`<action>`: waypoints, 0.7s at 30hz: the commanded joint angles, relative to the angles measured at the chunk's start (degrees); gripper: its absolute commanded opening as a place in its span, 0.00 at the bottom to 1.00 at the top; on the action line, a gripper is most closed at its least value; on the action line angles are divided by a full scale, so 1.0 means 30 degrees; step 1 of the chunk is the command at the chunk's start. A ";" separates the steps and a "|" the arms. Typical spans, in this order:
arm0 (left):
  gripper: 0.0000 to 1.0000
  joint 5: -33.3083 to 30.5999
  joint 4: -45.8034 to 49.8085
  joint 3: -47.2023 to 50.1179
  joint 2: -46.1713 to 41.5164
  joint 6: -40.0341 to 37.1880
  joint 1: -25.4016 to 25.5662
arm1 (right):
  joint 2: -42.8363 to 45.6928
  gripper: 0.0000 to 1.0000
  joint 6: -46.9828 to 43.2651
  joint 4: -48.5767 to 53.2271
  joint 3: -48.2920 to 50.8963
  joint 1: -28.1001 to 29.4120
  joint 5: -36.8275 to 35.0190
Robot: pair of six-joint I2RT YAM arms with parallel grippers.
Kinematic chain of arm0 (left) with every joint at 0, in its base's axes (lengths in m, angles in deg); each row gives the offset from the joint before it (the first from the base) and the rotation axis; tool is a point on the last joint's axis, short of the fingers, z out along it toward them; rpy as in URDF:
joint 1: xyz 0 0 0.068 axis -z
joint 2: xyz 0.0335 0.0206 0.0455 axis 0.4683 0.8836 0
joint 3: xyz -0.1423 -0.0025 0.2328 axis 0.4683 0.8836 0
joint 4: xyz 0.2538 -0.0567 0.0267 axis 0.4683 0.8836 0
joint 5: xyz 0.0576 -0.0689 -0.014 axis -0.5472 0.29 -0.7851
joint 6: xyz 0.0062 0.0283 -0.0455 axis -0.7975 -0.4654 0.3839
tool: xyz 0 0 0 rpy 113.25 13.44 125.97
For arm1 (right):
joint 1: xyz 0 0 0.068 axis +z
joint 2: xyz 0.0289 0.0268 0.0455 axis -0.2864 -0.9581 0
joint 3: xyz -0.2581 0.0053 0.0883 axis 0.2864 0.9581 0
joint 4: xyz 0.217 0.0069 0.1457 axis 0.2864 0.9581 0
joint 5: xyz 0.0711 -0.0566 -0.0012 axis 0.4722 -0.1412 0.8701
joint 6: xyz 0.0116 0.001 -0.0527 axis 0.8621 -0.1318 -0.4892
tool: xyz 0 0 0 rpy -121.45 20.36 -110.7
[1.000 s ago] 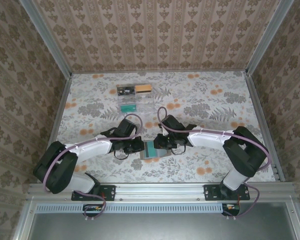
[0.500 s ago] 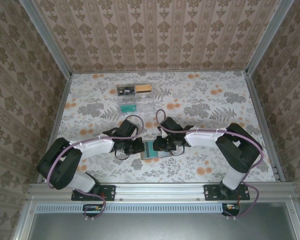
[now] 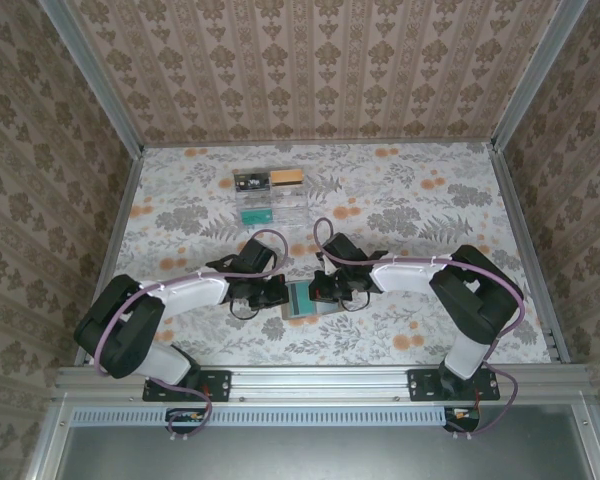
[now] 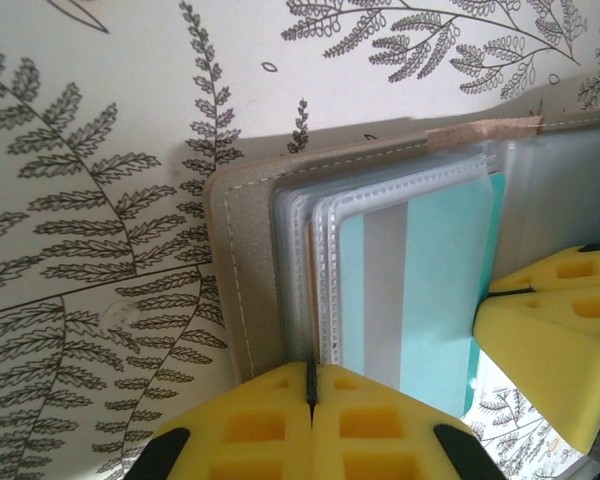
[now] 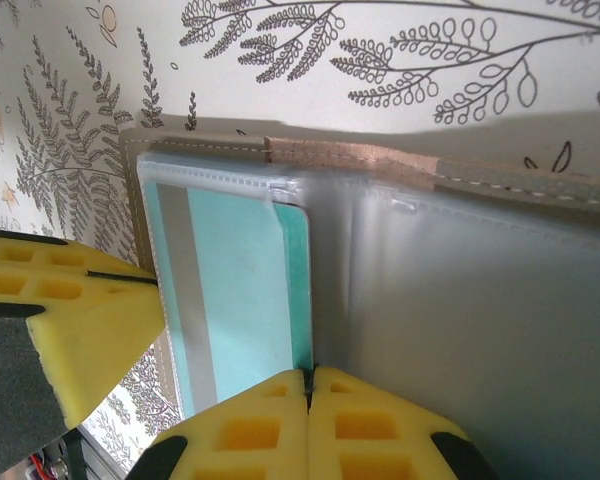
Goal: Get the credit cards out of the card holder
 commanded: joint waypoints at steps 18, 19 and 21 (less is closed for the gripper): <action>0.00 -0.1008 0.2086 -0.0337 0.0729 -0.0373 0.0016 | 0.0847 0.21 0.0408 -0.1397 0.1877 -0.0874 0.0642; 0.00 -0.1002 0.2057 -0.0338 0.0754 -0.0373 0.0000 | 0.0701 0.21 0.0470 -0.1602 0.1874 -0.0867 0.0767; 0.00 -0.0958 0.2045 -0.0337 0.0774 -0.0373 0.0040 | 0.0498 0.21 0.0617 -0.1955 0.1954 -0.0875 0.0886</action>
